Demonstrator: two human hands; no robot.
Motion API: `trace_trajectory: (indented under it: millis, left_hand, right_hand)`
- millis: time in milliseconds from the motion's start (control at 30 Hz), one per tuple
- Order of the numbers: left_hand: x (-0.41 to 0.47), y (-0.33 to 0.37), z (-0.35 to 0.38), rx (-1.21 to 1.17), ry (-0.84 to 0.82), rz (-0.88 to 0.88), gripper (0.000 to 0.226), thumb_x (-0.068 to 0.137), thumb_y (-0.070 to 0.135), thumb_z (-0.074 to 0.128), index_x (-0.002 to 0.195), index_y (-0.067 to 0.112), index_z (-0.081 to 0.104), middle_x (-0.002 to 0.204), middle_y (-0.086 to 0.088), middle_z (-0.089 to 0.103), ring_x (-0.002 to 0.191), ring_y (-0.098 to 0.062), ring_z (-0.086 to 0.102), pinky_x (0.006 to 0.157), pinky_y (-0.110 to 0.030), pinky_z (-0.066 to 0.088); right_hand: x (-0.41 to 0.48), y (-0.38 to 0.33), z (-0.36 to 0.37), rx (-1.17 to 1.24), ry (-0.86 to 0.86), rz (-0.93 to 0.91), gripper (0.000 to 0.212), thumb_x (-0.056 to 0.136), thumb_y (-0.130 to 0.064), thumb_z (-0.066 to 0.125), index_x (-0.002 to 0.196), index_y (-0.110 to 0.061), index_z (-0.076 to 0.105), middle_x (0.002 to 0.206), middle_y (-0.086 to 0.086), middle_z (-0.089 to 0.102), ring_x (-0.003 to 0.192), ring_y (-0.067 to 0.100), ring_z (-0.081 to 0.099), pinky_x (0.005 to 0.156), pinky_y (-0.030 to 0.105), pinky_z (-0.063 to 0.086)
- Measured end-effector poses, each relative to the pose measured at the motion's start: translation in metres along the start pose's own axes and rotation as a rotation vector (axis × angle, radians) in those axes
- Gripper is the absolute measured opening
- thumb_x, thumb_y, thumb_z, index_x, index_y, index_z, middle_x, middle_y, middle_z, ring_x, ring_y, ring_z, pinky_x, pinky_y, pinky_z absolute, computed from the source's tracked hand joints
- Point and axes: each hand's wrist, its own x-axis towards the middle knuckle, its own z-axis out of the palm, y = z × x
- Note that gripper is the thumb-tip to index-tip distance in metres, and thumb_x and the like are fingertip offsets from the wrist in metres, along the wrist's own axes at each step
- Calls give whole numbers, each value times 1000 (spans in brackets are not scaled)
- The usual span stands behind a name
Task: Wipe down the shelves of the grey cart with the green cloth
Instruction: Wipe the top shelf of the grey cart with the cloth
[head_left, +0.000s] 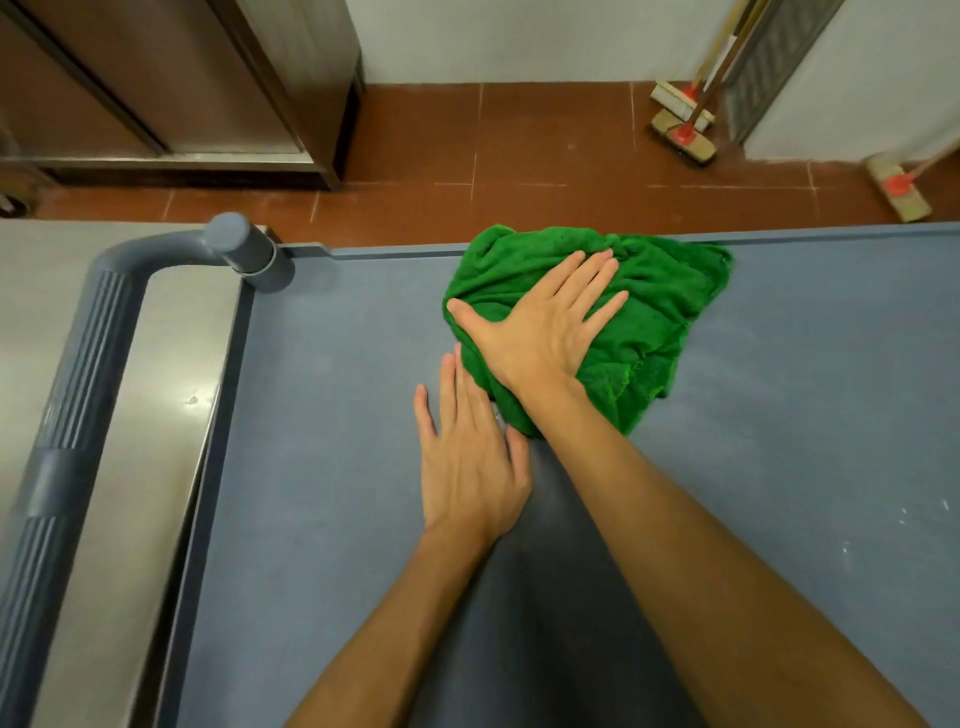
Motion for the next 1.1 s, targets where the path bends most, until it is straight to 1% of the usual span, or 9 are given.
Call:
trace_trajectory:
  millis: [100, 167, 233, 367, 567, 800, 967, 1100]
  left_hand:
    - [-1, -3, -2, -49, 13, 6, 74, 94, 34, 36, 159, 4, 17, 167, -14, 22, 157, -26, 9, 126, -52, 10]
    - [-1, -5, -3, -88, 25, 7, 75, 95, 36, 35, 161, 8, 13, 168, -9, 19, 158, -22, 8, 126, -51, 11]
    - [-2, -4, -3, -100, 29, 0, 74, 96, 37, 35, 161, 9, 12, 169, -7, 18, 158, -22, 8, 126, -50, 12]
    - [-3, -4, -3, -75, 34, 3, 75, 97, 37, 37, 160, 4, 13, 169, -9, 17, 157, -24, 13, 126, -50, 13]
    - [-3, -7, 0, -51, 53, 3, 73, 98, 36, 39, 160, 6, 15, 169, -10, 18, 156, -25, 15, 125, -50, 13]
    - [-2, -5, 1, -39, 56, -6, 73, 98, 38, 36, 160, 5, 16, 169, -9, 18, 157, -24, 13, 126, -47, 9]
    - [-5, -6, 3, -54, 76, 2, 74, 96, 38, 35, 159, 4, 18, 168, -10, 19, 156, -25, 15, 126, -48, 9]
    - [-6, -7, 3, -56, 84, 5, 74, 96, 39, 33, 159, 3, 17, 168, -12, 20, 156, -26, 15, 126, -49, 9]
  right_hand:
    - [2, 3, -3, 33, -5, 6, 143, 62, -92, 43, 153, 7, -4, 162, 27, -10, 151, 38, -13, 119, 59, -6]
    - [4, 10, -4, 54, 18, -22, 135, 68, -87, 44, 154, 6, -4, 162, 25, -12, 151, 35, -14, 121, 56, -5]
    - [7, 23, -6, 56, 41, -71, 126, 74, -81, 44, 154, 5, -2, 163, 24, -11, 152, 34, -13, 121, 54, -4]
    - [17, 53, -14, 39, 55, -185, 114, 79, -74, 41, 156, 0, 0, 165, 18, -9, 153, 29, -10, 123, 50, -4]
    - [32, 115, -32, -75, 69, -255, 100, 86, -70, 31, 158, -6, 3, 166, 12, -7, 153, 23, -10, 124, 46, -3]
    - [35, 208, -61, -141, 96, -170, 92, 88, -64, 28, 158, -7, 8, 167, 11, -3, 154, 22, -6, 124, 44, -2]
    - [21, 261, -77, -155, 102, -76, 88, 91, -59, 35, 158, -7, 10, 167, 11, -1, 154, 22, -4, 124, 44, -2]
    - [4, 305, -85, -131, 128, -2, 89, 88, -60, 33, 158, -8, 12, 167, 10, 2, 154, 22, -2, 124, 44, -1]
